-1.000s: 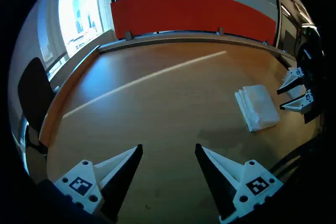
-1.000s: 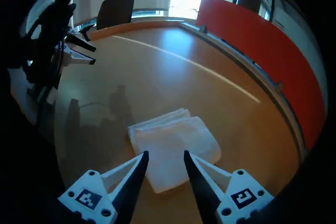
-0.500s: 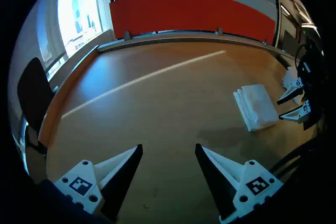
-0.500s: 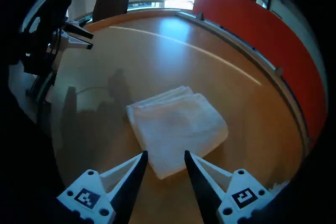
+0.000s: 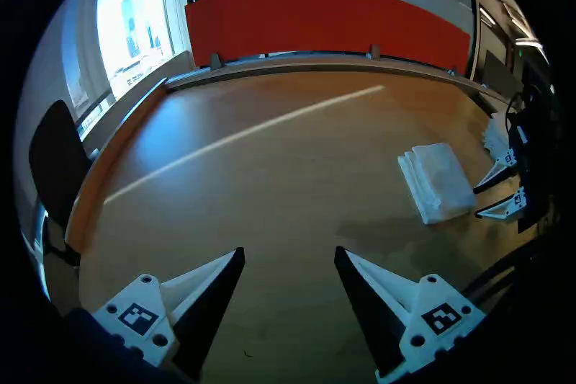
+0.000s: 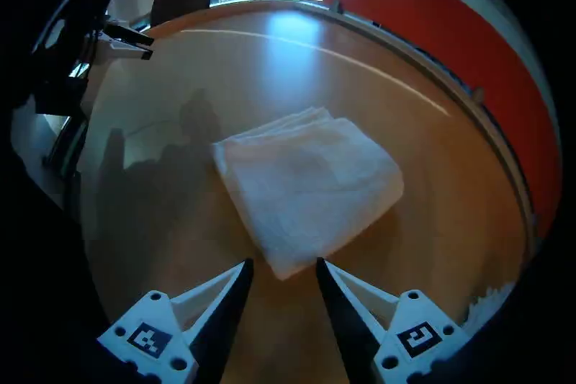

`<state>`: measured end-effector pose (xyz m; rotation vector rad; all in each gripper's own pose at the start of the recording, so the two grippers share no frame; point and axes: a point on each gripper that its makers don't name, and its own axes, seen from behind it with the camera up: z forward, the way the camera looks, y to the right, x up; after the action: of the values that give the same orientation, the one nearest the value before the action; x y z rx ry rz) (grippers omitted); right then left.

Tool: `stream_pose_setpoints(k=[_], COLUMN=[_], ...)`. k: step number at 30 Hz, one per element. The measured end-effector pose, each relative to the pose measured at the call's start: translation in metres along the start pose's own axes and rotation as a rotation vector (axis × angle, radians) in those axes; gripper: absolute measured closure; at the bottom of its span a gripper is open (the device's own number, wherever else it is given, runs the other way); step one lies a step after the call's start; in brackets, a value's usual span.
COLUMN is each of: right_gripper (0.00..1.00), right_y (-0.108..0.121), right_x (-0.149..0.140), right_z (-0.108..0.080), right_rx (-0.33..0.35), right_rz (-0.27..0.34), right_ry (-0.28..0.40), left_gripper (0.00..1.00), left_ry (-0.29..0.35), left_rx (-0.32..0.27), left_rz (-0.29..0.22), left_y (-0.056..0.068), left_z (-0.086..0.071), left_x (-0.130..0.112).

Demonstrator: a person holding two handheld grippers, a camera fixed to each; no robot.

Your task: Fold towel

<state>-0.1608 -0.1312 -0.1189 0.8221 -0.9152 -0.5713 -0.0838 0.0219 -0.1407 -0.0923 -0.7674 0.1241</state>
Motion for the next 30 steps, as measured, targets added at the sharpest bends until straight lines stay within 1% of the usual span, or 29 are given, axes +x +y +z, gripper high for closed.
stream_pose_setpoints(k=[4, 7, 10, 17, 20, 26, 30], right_gripper=[0.34, 0.39, 0.47, 0.7, 0.78, 0.91, 0.94], right_y=[-0.001, -0.002, -0.003, -0.006, -0.004, -0.004, -0.004], right_x=[-0.004, -0.005, -0.006, -0.009, -0.01, -0.012, -0.01], right_z=[0.002, 0.003, 0.004, 0.005, 0.005, 0.005, 0.004], right_rx=[0.002, 0.006, 0.011, 0.025, 0.022, 0.024, 0.022], right_rz=[0.014, 0.023, 0.034, 0.075, 0.086, 0.094, 0.093], right_ry=[-0.005, -0.007, -0.009, -0.007, -0.005, -0.005, 0.001], left_gripper=[0.07, 0.07, 0.08, 0.07, 0.07, 0.07, 0.07], left_ry=[-0.001, -0.001, -0.001, -0.002, -0.003, -0.005, -0.005], left_rx=[0.0, -0.001, -0.001, -0.002, -0.002, -0.003, -0.004], left_rz=[0.001, 0.002, 0.002, 0.002, 0.003, 0.002, 0.002], left_y=[0.0, 0.0, 0.0, 0.0, 0.0, -0.001, -0.001], left_z=[0.0, 0.0, 0.0, -0.001, -0.001, -0.001, -0.001], left_x=[0.0, -0.001, -0.001, -0.002, -0.003, -0.003, -0.004])
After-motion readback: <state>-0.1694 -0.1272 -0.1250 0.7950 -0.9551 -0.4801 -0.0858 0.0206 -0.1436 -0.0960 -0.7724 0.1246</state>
